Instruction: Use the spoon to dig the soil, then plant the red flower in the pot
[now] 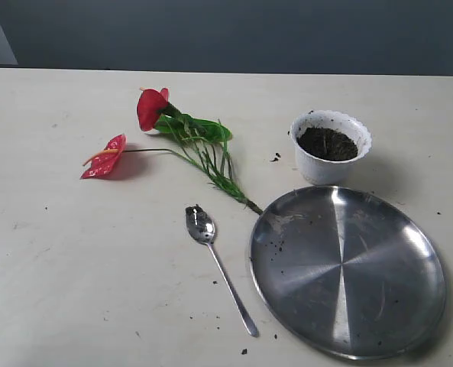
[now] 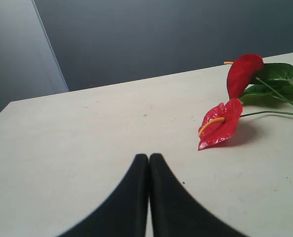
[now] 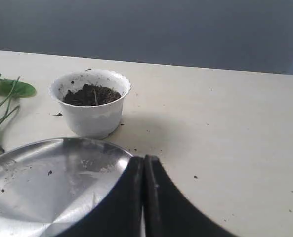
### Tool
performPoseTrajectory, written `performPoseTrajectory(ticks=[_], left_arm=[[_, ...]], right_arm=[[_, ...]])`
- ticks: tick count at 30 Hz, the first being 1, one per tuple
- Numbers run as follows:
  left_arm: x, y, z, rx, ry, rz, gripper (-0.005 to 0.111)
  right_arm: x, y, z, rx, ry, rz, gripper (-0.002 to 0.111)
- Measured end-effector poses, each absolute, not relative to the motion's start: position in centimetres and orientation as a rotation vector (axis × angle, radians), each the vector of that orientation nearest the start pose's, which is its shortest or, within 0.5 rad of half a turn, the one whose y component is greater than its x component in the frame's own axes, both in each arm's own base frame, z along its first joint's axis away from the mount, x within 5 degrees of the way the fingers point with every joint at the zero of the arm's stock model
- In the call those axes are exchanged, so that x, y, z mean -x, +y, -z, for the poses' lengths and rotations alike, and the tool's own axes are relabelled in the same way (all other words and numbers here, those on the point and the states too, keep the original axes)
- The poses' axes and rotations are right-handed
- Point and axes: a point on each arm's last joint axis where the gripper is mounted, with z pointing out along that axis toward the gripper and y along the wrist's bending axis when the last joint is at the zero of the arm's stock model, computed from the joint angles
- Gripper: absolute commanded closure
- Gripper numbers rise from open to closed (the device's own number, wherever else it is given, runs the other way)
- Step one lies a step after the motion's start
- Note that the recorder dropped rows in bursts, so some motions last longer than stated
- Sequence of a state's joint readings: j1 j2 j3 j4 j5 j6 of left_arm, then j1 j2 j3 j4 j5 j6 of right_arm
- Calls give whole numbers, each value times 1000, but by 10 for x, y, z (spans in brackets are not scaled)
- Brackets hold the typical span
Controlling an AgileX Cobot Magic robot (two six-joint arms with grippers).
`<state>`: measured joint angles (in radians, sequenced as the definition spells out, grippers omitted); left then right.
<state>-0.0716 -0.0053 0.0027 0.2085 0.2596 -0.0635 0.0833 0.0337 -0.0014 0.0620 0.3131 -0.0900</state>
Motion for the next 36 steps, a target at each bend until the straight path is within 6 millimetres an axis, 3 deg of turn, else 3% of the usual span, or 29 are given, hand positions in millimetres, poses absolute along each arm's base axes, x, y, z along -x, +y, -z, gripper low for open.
performPoseTrajectory(ticks=[6,15,18,19,21,24,26,30,36], left_arm=[[-55,1,-190,-143,1730,-95,105],[-55,1,-190,-143,1730,-95,105],[-55,1,-190,-143,1730,-95,105],[-55,1,-190,-143,1730,-95,105],[-55,1,-190,-143,1730,-95,105],[-55,1,-190,-143,1730,-95,105],[-55,1,-190,-143,1730,-95,105],[-55,1,-190,-143,1730,-95,105],[-55,1,-190,-143,1730,-95,105]], right_arm=[[-57,5,-190,141,1747,-10,109],[-57,4,-226,72,1359,-35,109],[-56,1,-231,-136,1293,-253,109],[-56,0,-230,-294,1286,-435,109],[-58,1,-224,-477,1326,-651,109],[-58,4,-217,-538,1396,-708,109],[-59,5,-216,-520,1454,-683,109],[-64,6,-247,-406,1513,-552,109],[-104,9,-261,-361,1766,-407,109]])
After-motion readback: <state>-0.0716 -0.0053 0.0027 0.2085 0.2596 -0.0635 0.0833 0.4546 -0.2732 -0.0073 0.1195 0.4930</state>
